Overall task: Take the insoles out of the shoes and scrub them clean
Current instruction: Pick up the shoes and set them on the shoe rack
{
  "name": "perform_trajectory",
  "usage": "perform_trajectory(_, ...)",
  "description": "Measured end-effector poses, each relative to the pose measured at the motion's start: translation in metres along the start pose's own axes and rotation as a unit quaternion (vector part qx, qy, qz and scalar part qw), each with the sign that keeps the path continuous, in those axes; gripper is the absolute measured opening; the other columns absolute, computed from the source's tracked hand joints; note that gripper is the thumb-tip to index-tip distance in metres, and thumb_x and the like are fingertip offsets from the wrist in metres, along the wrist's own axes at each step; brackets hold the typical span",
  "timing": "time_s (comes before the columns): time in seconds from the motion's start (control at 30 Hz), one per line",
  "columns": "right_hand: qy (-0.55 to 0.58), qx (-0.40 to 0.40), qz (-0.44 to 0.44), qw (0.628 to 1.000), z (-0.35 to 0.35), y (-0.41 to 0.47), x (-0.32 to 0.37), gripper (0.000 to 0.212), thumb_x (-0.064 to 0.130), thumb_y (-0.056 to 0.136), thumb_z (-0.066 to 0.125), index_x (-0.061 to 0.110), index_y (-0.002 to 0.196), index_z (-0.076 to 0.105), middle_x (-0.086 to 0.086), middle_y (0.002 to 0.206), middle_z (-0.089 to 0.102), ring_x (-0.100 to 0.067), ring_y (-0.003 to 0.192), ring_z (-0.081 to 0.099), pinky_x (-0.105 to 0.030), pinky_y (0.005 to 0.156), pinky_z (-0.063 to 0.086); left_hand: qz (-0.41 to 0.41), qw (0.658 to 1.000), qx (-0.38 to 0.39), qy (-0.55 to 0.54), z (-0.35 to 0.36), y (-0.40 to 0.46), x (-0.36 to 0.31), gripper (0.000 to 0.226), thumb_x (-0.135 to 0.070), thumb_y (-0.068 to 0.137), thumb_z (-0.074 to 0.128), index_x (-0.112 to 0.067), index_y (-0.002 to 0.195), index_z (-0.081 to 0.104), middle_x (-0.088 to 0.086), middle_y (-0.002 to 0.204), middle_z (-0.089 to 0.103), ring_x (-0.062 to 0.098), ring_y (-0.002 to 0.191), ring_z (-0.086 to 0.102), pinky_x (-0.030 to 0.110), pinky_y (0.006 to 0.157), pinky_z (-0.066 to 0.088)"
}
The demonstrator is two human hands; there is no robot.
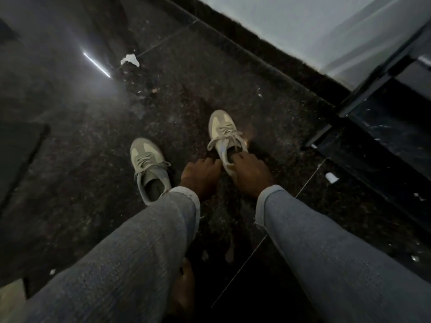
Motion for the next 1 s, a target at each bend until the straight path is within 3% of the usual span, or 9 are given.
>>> perform_trajectory(0.33, 0.032, 0.052, 0.015, 0.998, 0.063, 0.032, -0.01, 0.043, 0.026, 0.088, 0.062, 0.012, 0.126, 0.047, -0.011, 0.13, 0.05, -0.03, 0.121, 0.047, -0.042, 0.094, 0.046, 0.011, 0.998, 0.044, 0.043, 0.037, 0.003, 0.02, 0.037, -0.03, 0.097, 0.041, -0.015, 0.131, 0.04, 0.009, 0.131, 0.051, 0.031, 0.118, 0.053, 0.043, 0.087, 0.045)
perform_trajectory(0.5, -0.002, 0.037, 0.028, 0.999, 0.068, 0.032, -0.008, 0.028, 0.014, 0.094, 0.052, 0.007, 0.121, 0.05, -0.015, 0.127, 0.05, -0.034, 0.119, 0.047, -0.044, 0.091, 0.045, 0.022, 0.996, 0.062, 0.06, 0.041, -0.005, 0.023, 0.041, -0.025, 0.097, 0.041, -0.014, 0.136, 0.038, 0.009, 0.134, 0.048, 0.03, 0.12, 0.051, 0.044, 0.089, 0.044)
perform_trajectory(0.67, -0.027, 0.119, 0.058, 0.991, 0.083, 0.02, -0.008, 0.03, 0.019, 0.094, 0.053, 0.01, 0.124, 0.052, -0.015, 0.131, 0.045, -0.034, 0.125, 0.041, -0.044, 0.094, 0.043, 0.03, 0.996, 0.065, 0.057, 0.032, -0.003, 0.018, 0.036, -0.024, 0.098, 0.039, -0.013, 0.133, 0.04, 0.011, 0.132, 0.049, 0.032, 0.12, 0.052, 0.043, 0.088, 0.044)
perform_trajectory(0.87, -0.044, 0.021, 0.041, 0.998, 0.079, 0.017, 0.002, 0.045, 0.03, 0.088, 0.059, 0.013, 0.128, 0.045, -0.013, 0.127, 0.052, -0.032, 0.116, 0.05, -0.042, 0.093, 0.04, 0.024, 0.997, 0.044, 0.064, 0.026, -0.004, 0.019, 0.031, -0.022, 0.099, 0.038, -0.013, 0.127, 0.043, 0.011, 0.13, 0.051, 0.032, 0.118, 0.053, 0.042, 0.088, 0.044)
perform_trajectory(1.0, -0.04, 0.085, 0.081, 0.992, 0.087, 0.014, 0.007, 0.034, 0.023, 0.094, 0.05, 0.013, 0.126, 0.047, -0.01, 0.127, 0.055, -0.029, 0.118, 0.051, -0.046, 0.102, 0.034, 0.008, 0.997, 0.04, 0.061, 0.023, -0.002, 0.025, 0.029, -0.022, 0.099, 0.037, -0.013, 0.126, 0.043, 0.011, 0.128, 0.052, 0.033, 0.117, 0.054, 0.044, 0.088, 0.043)
Point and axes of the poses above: each hand's wrist, its own y-axis towards the middle knuckle, its own z-axis out of the palm, x = y × z, the point moved 4 cm from there along y, towards the middle knuckle
